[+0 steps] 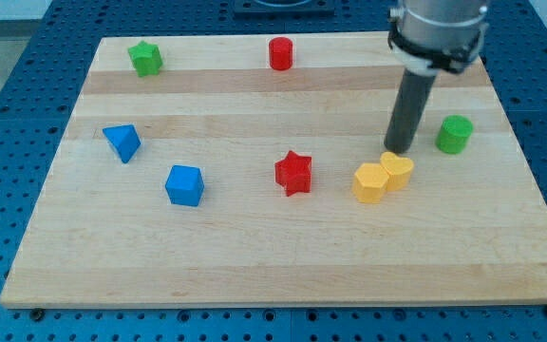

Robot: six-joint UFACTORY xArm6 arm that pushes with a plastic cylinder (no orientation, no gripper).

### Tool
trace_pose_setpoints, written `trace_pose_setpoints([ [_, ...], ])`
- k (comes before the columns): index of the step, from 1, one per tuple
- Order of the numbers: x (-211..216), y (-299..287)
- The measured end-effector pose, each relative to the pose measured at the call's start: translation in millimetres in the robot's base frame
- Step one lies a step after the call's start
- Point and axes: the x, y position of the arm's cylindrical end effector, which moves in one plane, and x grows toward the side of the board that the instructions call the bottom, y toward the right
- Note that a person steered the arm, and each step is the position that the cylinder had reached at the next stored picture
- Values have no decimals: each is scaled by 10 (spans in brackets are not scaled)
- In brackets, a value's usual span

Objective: Move the red circle to the top left of the red star

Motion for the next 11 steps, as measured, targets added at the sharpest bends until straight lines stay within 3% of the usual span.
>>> trace_pose_setpoints([
  [2,-1449,-685],
  [3,-1763,-1483],
  [4,-1975,-1905],
  [8,-1743,-2309],
  [11,-879,-2132],
])
